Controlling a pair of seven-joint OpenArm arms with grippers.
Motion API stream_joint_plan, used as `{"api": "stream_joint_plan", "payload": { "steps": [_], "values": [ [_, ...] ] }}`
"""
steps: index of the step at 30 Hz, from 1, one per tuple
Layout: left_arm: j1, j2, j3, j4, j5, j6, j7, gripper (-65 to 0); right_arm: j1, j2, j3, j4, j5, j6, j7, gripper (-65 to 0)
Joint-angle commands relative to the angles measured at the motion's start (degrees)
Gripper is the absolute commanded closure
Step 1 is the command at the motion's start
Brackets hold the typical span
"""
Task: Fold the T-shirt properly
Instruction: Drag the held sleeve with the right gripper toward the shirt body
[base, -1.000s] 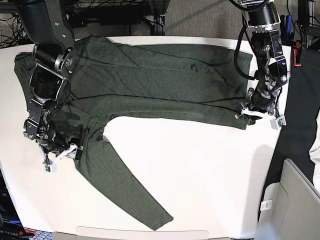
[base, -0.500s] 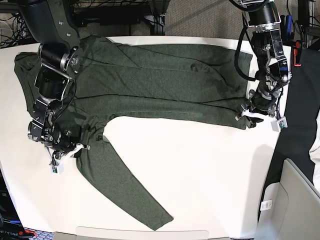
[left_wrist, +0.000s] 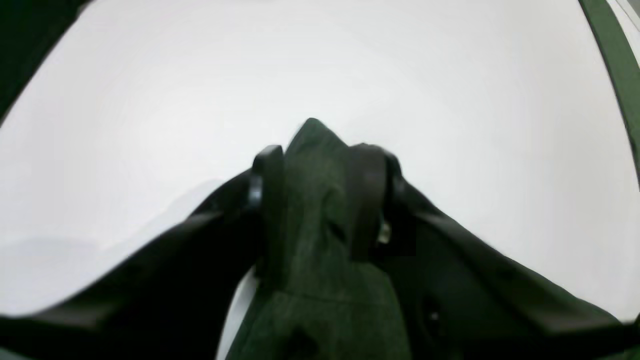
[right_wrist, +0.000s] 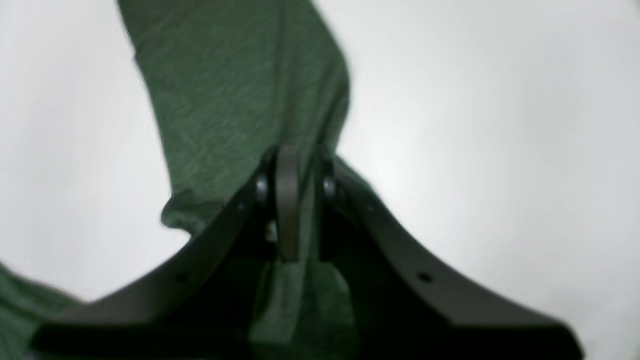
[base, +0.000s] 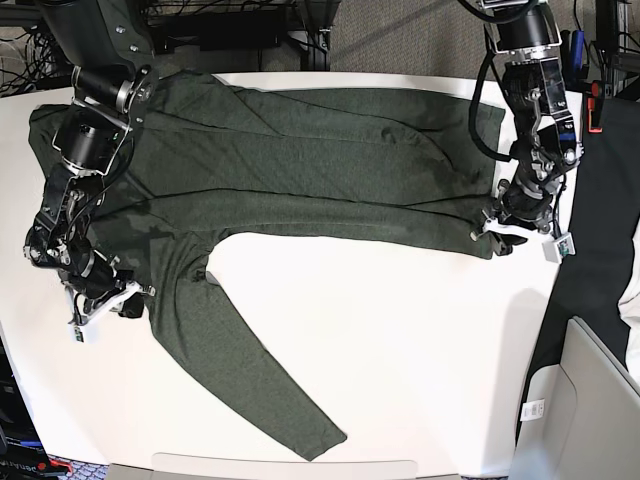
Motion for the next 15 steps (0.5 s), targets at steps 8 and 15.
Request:
{"api": "stream_joint_plan", "payload": {
  "steps": [8, 15],
  "values": [
    [-0.9, 0.4, -0.3, 1.2, -0.2, -0.2, -1.3, -20.7, 4.7, -2.3, -0.3, 0.9, -16.0, -10.9, 8.4, -35.8],
    [-0.8, 0.4, -0.3, 1.2, -0.2, -0.2, -1.3, -20.7, 7.7, -1.7, -8.0, -4.3, -18.3, -9.9, 9.1, -42.1]
  ]
}}
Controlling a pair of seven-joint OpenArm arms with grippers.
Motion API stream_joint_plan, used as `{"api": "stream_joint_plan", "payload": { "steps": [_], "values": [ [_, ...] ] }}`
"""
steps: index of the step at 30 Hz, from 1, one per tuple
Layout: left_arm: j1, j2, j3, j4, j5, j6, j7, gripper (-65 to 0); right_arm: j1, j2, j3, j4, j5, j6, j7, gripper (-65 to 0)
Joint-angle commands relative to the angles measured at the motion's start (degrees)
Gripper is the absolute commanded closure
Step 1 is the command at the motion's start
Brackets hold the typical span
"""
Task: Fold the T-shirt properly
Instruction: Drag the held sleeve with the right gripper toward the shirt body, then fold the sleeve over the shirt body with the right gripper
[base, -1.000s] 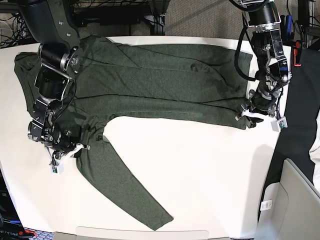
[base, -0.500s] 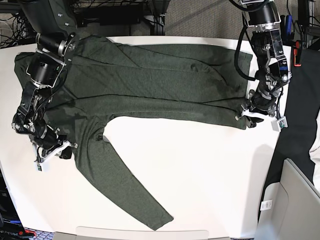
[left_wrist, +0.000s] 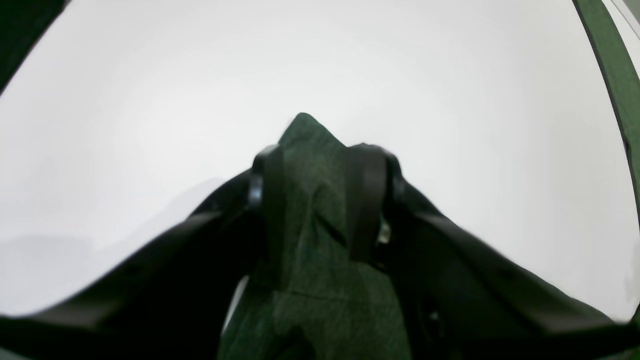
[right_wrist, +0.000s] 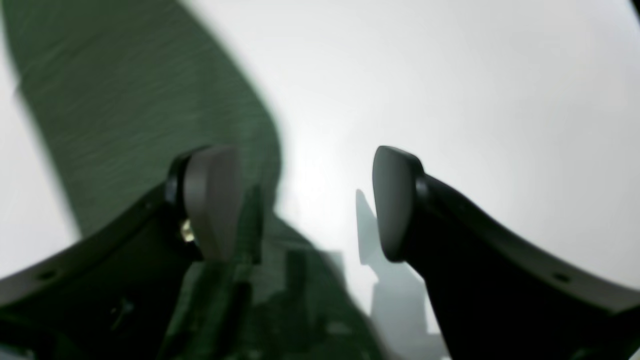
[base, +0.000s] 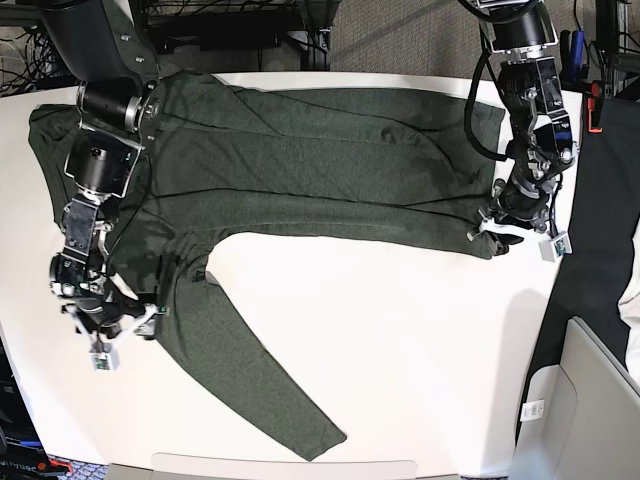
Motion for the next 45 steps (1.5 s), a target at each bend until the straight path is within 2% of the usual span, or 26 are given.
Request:
{"api": "stream_joint_plan", "payload": {
  "steps": [1, 10, 22, 24, 29, 31, 35, 39, 42, 45],
  "values": [
    [-0.8, -0.6, -0.3, 1.2, -0.2, -0.2, -1.1, -20.7, 2.4, 0.6, -0.2, -0.2, 0.3, -0.2, 2.2, -42.1],
    [-0.8, -0.6, -0.3, 1.2, -0.3, -0.2, -1.1, -20.7, 3.6, 0.2, -0.2, -9.1, 0.2, -0.2, 6.1, -42.1],
    [-0.8, 0.1, -0.3, 1.3, -0.3, -0.2, -0.9, -20.7, 3.0, 0.2, -1.0, -13.7, 0.2, -0.3, 5.5, -41.7],
    [-0.8, 0.1, -0.3, 1.3, -0.3, -0.2, -0.9, -20.7, 3.0, 0.2, -1.0, -13.4, 0.2, -0.3, 3.7, -37.4],
    [-0.8, 0.1, -0.3, 2.1, -0.3, -0.2, -0.9, -20.7, 3.6, 0.0, -1.0, -13.2, 0.5, -0.3, 0.8, -11.9],
    [-0.8, 0.1, -0.3, 3.1, -0.3, -0.2, -0.9, -20.7, 3.6, -0.6, -1.0, -13.2, 0.1, -0.3, 0.8, -5.7],
    [-0.8, 0.2, -0.4, 3.4, -0.3, -0.2, -0.9, -20.7, 3.6, -0.4, -4.0, -12.3, 0.3, -0.3, -1.8, -4.3],
    [-0.8, 0.2, -0.4, 3.4, -0.3, -0.2, -0.9, -20.7, 1.8, -0.5, -4.9, -5.5, 0.6, -0.3, -4.0, -0.2],
    [-0.8, 0.2, -0.4, 3.4, -0.3, -0.2, -1.1, -20.7, -0.1, -0.6, -4.6, 1.0, 1.0, 0.2, -4.9, -0.7],
    [-0.1, 0.2, -0.4, 3.4, -0.3, -0.2, -1.3, -20.7, -3.3, 0.0, -4.5, 7.6, 5.7, 1.0, -6.4, -0.7]
  ]
}}
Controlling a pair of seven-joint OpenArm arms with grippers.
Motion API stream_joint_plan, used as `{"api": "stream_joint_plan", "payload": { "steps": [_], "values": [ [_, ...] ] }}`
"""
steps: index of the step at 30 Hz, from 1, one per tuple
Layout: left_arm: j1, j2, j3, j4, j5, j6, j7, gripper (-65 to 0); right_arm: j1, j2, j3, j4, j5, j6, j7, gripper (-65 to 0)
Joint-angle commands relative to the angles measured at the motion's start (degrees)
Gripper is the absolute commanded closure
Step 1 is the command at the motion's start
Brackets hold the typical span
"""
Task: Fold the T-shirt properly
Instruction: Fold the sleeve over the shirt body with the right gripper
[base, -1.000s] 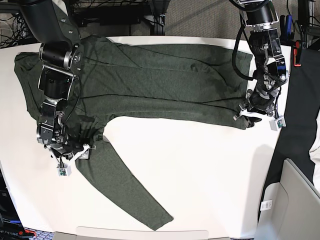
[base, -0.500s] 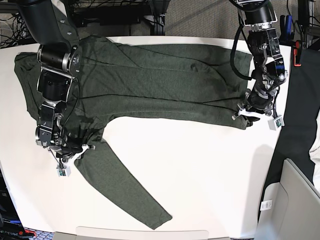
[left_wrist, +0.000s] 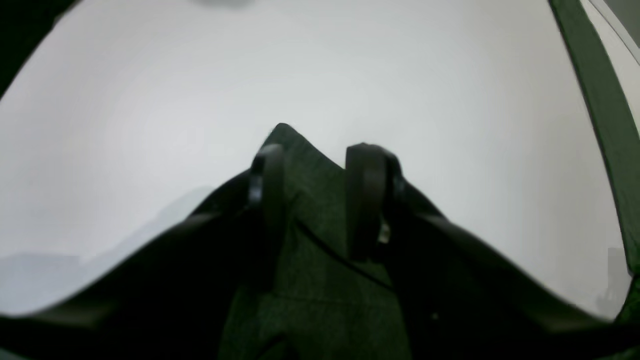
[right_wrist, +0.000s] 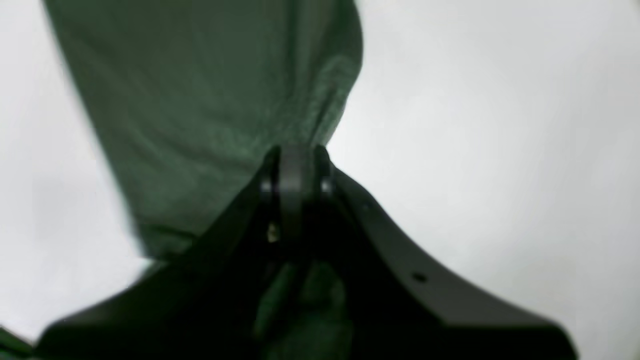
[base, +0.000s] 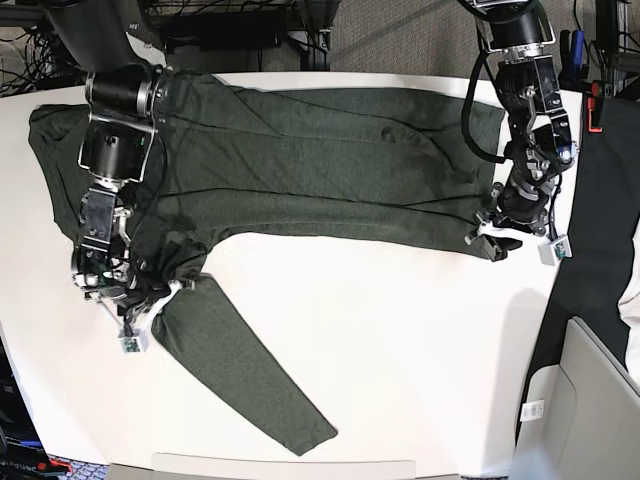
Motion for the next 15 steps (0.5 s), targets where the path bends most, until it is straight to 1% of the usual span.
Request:
{"api": "stream_joint_plan", "payload": {
  "steps": [1, 4, 6, 9, 15],
  "values": [
    [-0.4, -0.6, -0.3, 1.0, -0.1, -0.1, -0.9, -20.7, 0.7, 0.7, 0.1, 2.9, 2.2, 0.9, -0.4, -0.7],
    [-0.4, -0.6, -0.4, 1.0, -0.1, -0.1, -1.0, -20.7, -2.5, 2.3, 0.1, 8.3, 9.3, 2.7, -4.2, -0.7],
    [-0.4, -0.6, -0.4, 1.0, -0.1, -0.1, -1.0, -20.7, -4.5, 2.9, 0.1, 11.4, 13.6, 3.5, -6.1, -0.7],
    [-0.4, -0.6, -0.4, 1.2, 0.0, -0.1, -1.0, -20.7, -7.5, 3.7, 0.1, 15.6, 19.5, 5.6, -10.0, -0.7],
    [-0.4, -0.6, -0.4, 1.3, 0.0, 0.0, -1.0, -20.7, -14.0, 3.8, 0.0, 23.2, 28.2, 12.9, -16.6, -0.7]
  ]
}}
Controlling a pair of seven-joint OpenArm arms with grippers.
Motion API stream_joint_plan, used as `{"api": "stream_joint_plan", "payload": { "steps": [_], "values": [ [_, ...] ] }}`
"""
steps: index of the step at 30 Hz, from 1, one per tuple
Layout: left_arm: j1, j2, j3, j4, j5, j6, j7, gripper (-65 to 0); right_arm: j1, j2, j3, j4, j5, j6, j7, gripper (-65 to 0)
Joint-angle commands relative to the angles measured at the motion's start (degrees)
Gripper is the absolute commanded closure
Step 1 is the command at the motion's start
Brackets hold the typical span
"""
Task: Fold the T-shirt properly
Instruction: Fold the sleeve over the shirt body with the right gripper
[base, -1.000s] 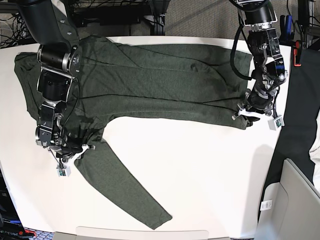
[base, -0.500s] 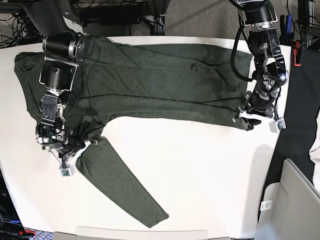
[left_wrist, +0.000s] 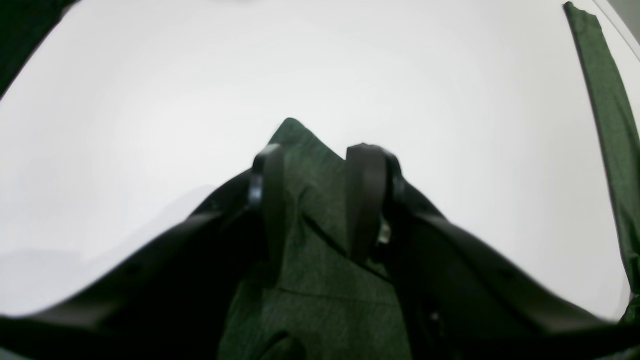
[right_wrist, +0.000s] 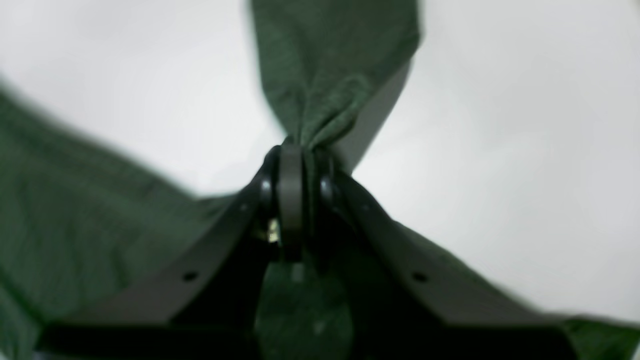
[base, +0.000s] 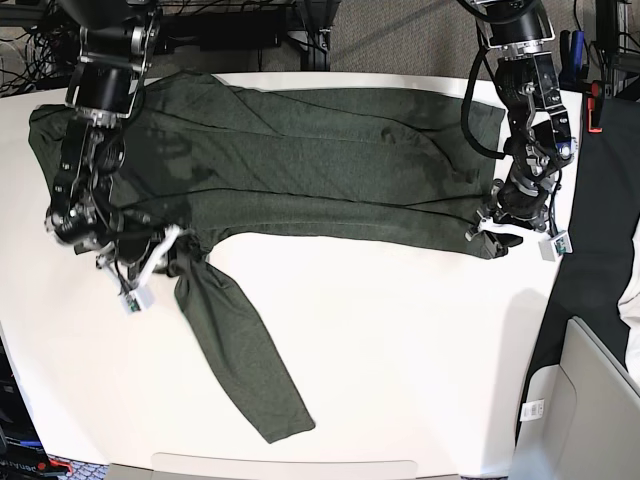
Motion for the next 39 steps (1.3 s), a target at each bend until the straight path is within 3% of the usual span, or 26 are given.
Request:
{"api": "stream_joint_plan", "payload": {
  "steps": [1, 7, 16, 21, 27, 35, 39],
  "values": [
    [-0.7, -0.7, -0.3, 1.3, -0.2, -0.1, -0.9, -20.7, 0.1, 0.7, -0.2, 2.3, 2.2, 1.3, 0.2, -0.7],
    [-0.7, 0.1, -0.2, 1.3, 0.0, 0.1, -0.9, -20.7, -4.8, -0.1, -1.3, 8.2, 9.0, 1.6, -2.8, -0.7],
    [-0.7, 0.1, -0.2, 1.1, 0.0, 0.1, -0.7, -20.7, -9.6, 0.3, -9.3, 15.2, 9.4, 1.6, -3.6, -0.7],
    [-0.7, 0.1, -0.2, 1.1, 0.0, 0.1, -0.6, -20.7, -10.9, 3.4, -11.1, 18.3, 9.4, 1.6, -5.7, -0.7],
    [-0.7, 0.1, -0.2, 1.0, 0.0, 0.1, -0.6, -20.7, -11.7, 9.9, -10.5, 20.7, 9.6, 1.6, -5.7, -0.7],
    [-0.7, 0.1, -0.2, 0.9, 0.0, 0.1, -0.4, -20.7, -16.8, 15.9, -7.7, 24.6, 19.9, 1.6, -5.8, -0.7],
    [-0.7, 0.1, 0.0, 0.9, 0.0, 0.1, -0.4, -20.7, -17.9, 17.1, -7.7, 26.1, 22.5, 1.6, -5.9, -0.7]
  ]
}}
